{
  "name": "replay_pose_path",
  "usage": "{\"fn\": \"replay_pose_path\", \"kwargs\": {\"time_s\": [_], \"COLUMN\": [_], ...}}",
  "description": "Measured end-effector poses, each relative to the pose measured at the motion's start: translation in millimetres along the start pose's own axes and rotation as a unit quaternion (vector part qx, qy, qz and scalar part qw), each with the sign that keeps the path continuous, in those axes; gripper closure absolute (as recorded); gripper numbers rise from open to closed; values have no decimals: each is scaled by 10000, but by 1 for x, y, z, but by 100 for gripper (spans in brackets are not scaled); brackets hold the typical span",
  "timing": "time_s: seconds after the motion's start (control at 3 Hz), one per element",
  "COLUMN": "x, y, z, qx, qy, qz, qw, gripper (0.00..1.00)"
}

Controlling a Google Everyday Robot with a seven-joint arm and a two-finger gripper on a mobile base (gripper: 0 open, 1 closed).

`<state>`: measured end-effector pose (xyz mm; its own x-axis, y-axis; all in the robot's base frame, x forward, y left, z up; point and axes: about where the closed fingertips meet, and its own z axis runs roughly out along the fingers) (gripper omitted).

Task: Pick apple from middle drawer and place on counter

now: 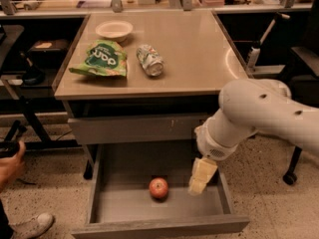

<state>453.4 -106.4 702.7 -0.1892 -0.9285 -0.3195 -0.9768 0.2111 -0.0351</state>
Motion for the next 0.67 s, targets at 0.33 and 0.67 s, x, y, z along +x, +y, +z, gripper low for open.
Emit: {"fn": "replay_pose_path", "kwargs": {"time_s": [0.33, 0.67], "x": [4, 4], "y": [-5, -6], "z": [78, 79], "qx": [-61, -56], "qy": [-322, -334], "qz": [384, 387], "qw": [9987, 9987], "gripper": [0, 0]}}
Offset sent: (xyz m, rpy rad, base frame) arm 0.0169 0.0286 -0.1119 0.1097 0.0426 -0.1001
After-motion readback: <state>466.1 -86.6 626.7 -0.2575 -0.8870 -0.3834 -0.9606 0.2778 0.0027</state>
